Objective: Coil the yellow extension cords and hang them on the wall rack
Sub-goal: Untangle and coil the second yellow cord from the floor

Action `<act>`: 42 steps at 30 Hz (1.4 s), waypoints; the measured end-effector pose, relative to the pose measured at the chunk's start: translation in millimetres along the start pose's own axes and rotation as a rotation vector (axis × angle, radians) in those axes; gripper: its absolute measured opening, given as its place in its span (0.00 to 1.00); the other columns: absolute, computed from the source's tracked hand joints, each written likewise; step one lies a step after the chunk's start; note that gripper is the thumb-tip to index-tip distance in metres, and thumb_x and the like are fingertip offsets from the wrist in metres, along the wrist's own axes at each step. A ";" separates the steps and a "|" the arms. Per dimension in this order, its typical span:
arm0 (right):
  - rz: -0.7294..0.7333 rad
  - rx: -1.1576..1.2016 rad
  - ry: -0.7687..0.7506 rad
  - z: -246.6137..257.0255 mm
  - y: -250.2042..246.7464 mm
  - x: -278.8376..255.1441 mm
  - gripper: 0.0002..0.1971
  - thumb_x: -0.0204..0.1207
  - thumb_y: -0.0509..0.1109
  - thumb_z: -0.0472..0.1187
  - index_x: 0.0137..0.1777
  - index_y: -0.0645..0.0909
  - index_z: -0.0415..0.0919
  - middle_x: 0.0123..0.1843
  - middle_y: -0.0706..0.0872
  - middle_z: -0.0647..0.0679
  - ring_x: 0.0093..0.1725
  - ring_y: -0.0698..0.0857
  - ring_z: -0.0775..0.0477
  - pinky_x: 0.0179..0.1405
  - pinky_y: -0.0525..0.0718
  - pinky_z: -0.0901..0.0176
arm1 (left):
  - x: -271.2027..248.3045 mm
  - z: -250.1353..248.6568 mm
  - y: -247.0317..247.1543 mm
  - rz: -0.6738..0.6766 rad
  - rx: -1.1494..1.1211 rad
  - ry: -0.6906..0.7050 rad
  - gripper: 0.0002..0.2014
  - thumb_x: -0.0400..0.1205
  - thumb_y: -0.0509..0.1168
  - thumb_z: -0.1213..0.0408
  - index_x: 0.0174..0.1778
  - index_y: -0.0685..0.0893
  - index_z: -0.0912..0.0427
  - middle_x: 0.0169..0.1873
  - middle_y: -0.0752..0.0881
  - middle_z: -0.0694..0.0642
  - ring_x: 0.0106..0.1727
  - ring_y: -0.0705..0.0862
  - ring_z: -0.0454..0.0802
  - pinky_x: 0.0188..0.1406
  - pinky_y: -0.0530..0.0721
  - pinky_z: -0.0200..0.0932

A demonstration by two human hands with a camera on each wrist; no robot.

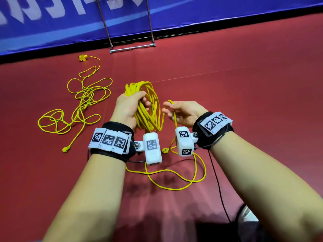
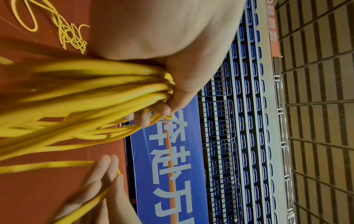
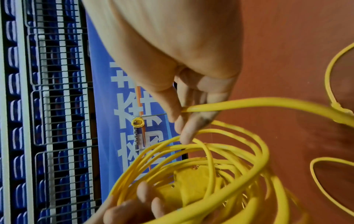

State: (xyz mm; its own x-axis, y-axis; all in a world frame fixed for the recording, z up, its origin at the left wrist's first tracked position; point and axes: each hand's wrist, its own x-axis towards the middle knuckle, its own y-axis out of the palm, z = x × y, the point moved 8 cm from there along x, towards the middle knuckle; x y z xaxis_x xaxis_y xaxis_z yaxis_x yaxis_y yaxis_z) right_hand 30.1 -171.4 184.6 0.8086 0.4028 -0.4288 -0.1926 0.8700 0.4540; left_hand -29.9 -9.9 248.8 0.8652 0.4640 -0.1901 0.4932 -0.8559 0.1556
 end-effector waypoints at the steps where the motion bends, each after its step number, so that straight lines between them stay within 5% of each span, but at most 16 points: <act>1: 0.008 0.034 0.000 -0.3 1.9 2.2 0.05 0.84 0.60 0.27 0.54 0.77 0.31 0.48 0.88 0.43 0.37 0.90 0.47 0.28 0.84 0.64 | 2.8 2.5 1.2 0.013 0.007 -0.006 0.09 0.82 0.67 0.71 0.36 0.80 0.59 0.20 0.81 0.50 0.28 0.86 0.49 0.31 0.83 0.42; 4: -0.012 0.069 -0.023 1.8 2.6 10.5 0.07 0.85 0.62 0.32 0.46 0.79 0.34 0.36 0.89 0.45 0.34 0.89 0.50 0.26 0.83 0.68 | 9.3 11.2 7.5 0.069 0.013 -0.031 0.06 0.82 0.66 0.71 0.39 0.82 0.60 0.31 0.87 0.54 0.34 0.88 0.49 0.33 0.82 0.43; 7: 0.001 0.010 0.039 2.0 4.5 11.5 0.04 0.84 0.65 0.37 0.54 0.81 0.42 0.31 0.89 0.50 0.28 0.87 0.54 0.30 0.85 0.62 | 12.2 18.4 14.8 0.104 0.014 -0.051 0.05 0.82 0.66 0.71 0.41 0.83 0.60 0.39 0.88 0.57 0.33 0.88 0.47 0.33 0.81 0.42; 11: 0.155 -0.253 0.019 4.7 18.0 13.2 0.31 0.78 0.60 0.22 0.77 0.72 0.50 0.42 0.84 0.44 0.38 0.85 0.47 0.36 0.85 0.52 | 10.9 24.7 25.7 0.113 -0.017 -0.075 0.05 0.83 0.65 0.71 0.42 0.84 0.64 0.37 0.86 0.59 0.29 0.86 0.47 0.26 0.82 0.40; 15: 0.255 -0.417 0.006 -1.8 29.4 9.3 0.43 0.77 0.53 0.17 0.83 0.59 0.60 0.39 0.80 0.43 0.34 0.83 0.44 0.32 0.84 0.54 | 8.8 28.9 31.6 0.107 -0.033 -0.094 0.06 0.83 0.64 0.73 0.40 0.82 0.66 0.31 0.83 0.61 0.20 0.82 0.48 0.17 0.81 0.37; 21: 0.300 -0.831 -0.044 -4.6 42.3 -3.8 0.38 0.77 0.58 0.27 0.80 0.55 0.61 0.39 0.75 0.46 0.28 0.77 0.46 0.21 0.72 0.63 | 15.1 35.8 26.2 0.068 -0.057 -0.110 0.06 0.83 0.66 0.72 0.42 0.85 0.61 0.33 0.88 0.57 0.30 0.88 0.51 0.31 0.86 0.46; 24: 0.328 -0.891 -0.102 -3.1 47.9 -10.0 0.25 0.74 0.61 0.26 0.69 0.65 0.46 0.34 0.69 0.49 0.25 0.72 0.48 0.20 0.68 0.64 | 16.0 39.3 22.3 0.046 -0.059 -0.130 0.06 0.82 0.67 0.72 0.42 0.85 0.60 0.31 0.88 0.58 0.29 0.88 0.54 0.42 0.85 0.53; 29: 0.361 -0.916 -0.157 -8.4 58.5 -9.9 0.29 0.74 0.68 0.27 0.74 0.64 0.39 0.43 0.70 0.45 0.26 0.69 0.54 0.18 0.67 0.66 | 13.3 39.8 16.4 0.015 -0.054 -0.133 0.06 0.81 0.67 0.76 0.40 0.84 0.65 0.27 0.88 0.61 0.25 0.87 0.54 0.27 0.87 0.47; 31: 0.341 -0.948 -0.178 -11.2 60.1 -6.6 0.31 0.75 0.68 0.28 0.76 0.61 0.42 0.40 0.73 0.49 0.24 0.69 0.57 0.17 0.67 0.65 | 13.9 38.7 15.8 0.028 -0.052 -0.125 0.03 0.81 0.68 0.76 0.42 0.84 0.67 0.32 0.87 0.64 0.30 0.88 0.57 0.33 0.87 0.49; 36: 0.342 -0.898 -0.262 -9.7 69.6 -6.5 0.34 0.72 0.70 0.29 0.75 0.62 0.44 0.41 0.72 0.50 0.36 0.73 0.51 0.33 0.74 0.53 | 14.9 31.9 11.0 0.000 -0.077 -0.087 0.03 0.80 0.69 0.75 0.42 0.84 0.64 0.31 0.85 0.63 0.29 0.84 0.56 0.27 0.82 0.44; 38: 0.290 -0.860 -0.307 -1.7 66.4 -5.9 0.35 0.73 0.71 0.27 0.78 0.62 0.45 0.40 0.75 0.52 0.34 0.75 0.53 0.31 0.77 0.60 | 14.7 26.0 7.7 -0.035 -0.135 -0.062 0.05 0.80 0.67 0.77 0.41 0.84 0.64 0.26 0.85 0.61 0.24 0.85 0.54 0.23 0.82 0.40; 42: 0.201 -0.768 -0.387 10.1 56.1 -4.6 0.22 0.74 0.69 0.25 0.67 0.73 0.38 0.39 0.76 0.43 0.27 0.77 0.47 0.26 0.80 0.54 | 18.0 15.4 -7.9 -0.157 -0.220 0.002 0.07 0.80 0.64 0.79 0.38 0.81 0.66 0.22 0.83 0.59 0.20 0.84 0.51 0.18 0.79 0.38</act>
State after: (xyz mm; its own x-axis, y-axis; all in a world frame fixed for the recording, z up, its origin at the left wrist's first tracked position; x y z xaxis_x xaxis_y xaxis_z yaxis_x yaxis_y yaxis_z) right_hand 21.2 -127.4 220.0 0.8241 0.5650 -0.0400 -0.5591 0.8001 -0.2174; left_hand -19.7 1.7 229.2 0.7767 0.5877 -0.2266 0.6288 -0.7033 0.3317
